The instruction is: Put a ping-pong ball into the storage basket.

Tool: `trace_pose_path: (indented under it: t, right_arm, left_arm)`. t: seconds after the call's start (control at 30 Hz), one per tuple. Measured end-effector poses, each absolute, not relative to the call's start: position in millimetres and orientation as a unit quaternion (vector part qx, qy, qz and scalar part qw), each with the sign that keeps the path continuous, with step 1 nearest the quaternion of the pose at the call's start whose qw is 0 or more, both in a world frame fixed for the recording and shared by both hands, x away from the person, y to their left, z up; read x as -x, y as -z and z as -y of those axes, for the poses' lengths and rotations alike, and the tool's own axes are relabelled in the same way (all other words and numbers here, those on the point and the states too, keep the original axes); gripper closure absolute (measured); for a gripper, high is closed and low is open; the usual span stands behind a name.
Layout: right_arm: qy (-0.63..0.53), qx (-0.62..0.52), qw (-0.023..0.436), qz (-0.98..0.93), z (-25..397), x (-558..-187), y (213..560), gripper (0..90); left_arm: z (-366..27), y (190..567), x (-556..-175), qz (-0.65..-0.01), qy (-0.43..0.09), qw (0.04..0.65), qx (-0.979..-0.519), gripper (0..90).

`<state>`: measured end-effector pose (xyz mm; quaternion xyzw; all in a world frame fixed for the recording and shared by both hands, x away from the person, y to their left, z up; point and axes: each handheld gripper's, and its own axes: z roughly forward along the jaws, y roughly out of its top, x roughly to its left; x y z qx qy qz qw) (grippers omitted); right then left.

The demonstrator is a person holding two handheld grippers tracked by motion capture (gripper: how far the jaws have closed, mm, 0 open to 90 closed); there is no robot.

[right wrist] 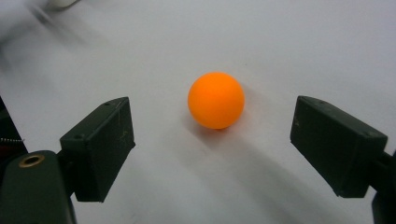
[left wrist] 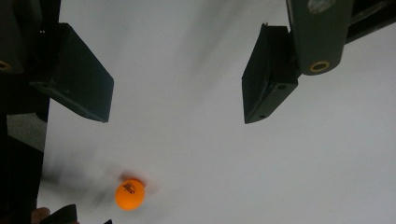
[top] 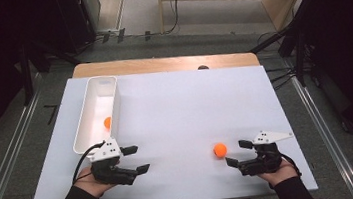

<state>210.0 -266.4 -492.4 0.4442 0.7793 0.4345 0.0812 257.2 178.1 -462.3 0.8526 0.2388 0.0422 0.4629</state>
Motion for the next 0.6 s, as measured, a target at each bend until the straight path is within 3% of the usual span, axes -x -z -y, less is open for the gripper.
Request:
trace_pose_path:
  t: [0.6]
  right_arm:
    - [-0.440,-0.439,0.087,-0.779,263.9,-213.1,489.9,12.1]
  left_arm:
    - [-188.5,472.3,-251.7,-0.247,-0.031,0.445,-0.860,25.5]
